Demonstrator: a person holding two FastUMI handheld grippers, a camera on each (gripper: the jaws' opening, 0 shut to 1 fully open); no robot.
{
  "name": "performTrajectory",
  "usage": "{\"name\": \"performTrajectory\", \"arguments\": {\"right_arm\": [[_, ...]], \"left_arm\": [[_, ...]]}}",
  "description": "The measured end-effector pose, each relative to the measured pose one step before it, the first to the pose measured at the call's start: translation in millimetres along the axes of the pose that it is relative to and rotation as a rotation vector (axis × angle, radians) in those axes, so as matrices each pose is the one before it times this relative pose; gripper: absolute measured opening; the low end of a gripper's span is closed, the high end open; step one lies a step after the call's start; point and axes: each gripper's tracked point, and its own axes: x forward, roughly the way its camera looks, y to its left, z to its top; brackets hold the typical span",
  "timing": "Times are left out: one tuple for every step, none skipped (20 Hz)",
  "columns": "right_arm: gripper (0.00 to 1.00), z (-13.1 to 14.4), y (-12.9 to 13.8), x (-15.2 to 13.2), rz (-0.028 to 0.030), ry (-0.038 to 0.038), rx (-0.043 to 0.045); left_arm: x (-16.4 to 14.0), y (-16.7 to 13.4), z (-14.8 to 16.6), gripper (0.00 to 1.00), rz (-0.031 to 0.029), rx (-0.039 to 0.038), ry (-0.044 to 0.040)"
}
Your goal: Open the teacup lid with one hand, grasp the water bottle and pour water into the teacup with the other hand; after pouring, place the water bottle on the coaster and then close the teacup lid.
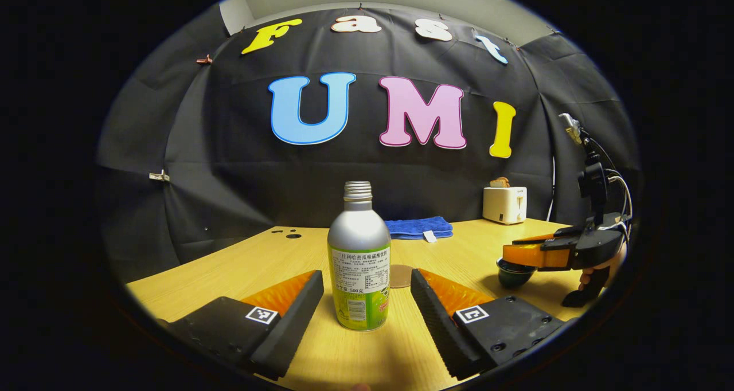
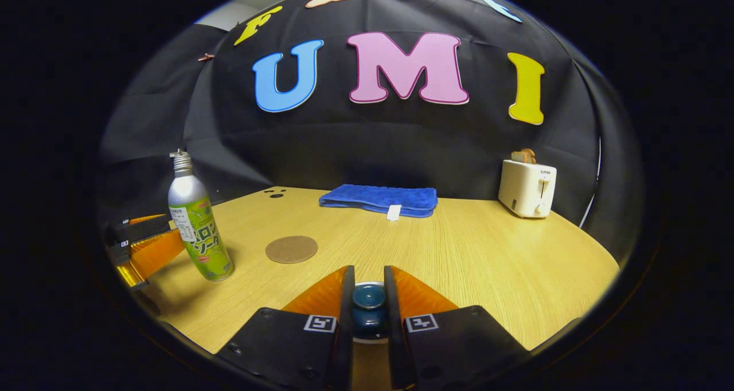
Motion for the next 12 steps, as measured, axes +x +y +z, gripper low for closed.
{"name": "performTrajectory", "arguments": {"right_arm": [[0.29,5.27,-1.08,-2.04,-0.00367,-0.0365,0.00651],[0.29,5.45,-1.77,-3.53,-0.0078,-0.03363,0.00945],[0.29,3.04,-2.06,-1.94,-0.00611,-0.02589,0.01117],[0.29,2.66,-1.74,-2.21,-0.00167,-0.02245,0.01276],[0.29,1.9,-1.48,-0.81,0.00029,-0.01374,0.01246],[0.29,0.69,-2.83,-0.88,-0.00084,-0.00693,0.00754],[0.29,0.69,-5.48,-0.64,-0.00952,-0.00442,0.00135],[0.29,1.12,-7.42,-1.55,-0.01449,-0.0052,0.00047],[0.29,1.61,-7.58,-1.01,-0.01528,-0.00603,0.00548],[0.29,1.43,-7.88,-1.36,-0.01535,-0.00634,0.01105],[0.29,1.38,-7.74,-1.07,-0.01377,-0.00448,0.01171],[0.29,0.46,-7.64,-0.62,-0.01317,-0.00138,0.00457]], "left_arm": [[-0.15,0.24,-0.58,0.96,-0.00016,-0.00001,0.00012],[0.2,0.15,0.75,0.96,-0.00017,-0.00003,0.00006],[0.06,0.12,-0.76,0.96,-0.00013,-0.00005,-0.00016],[0.36,-0.08,0.76,0.96,0.00006,-0.00006,0.00034],[-0.03,-0.74,-0.54,0.96,-0.00192,0.00001,-0.00024],[0.53,-0.52,0.32,0.96,-0.00371,0.00017,-0.00074],[1.95,0.25,-1.81,0.96,-0.00083,-0.00068,-0.00125],[2.25,-0.28,1.07,0.96,0.0007,-0.00015,0.00189],[2.2,-0.12,0.22,0.96,-0.00383,0.00046,0.00124],[3.3,-0.86,0.65,0.97,-0.00228,0.0004,-0.00243],[4.68,0.66,-0.86,0.97,0.00518,-0.00032,0.00047],[3.99,2.43,0.32,0.97,0.01128,-0.00049,0.00032]]}}
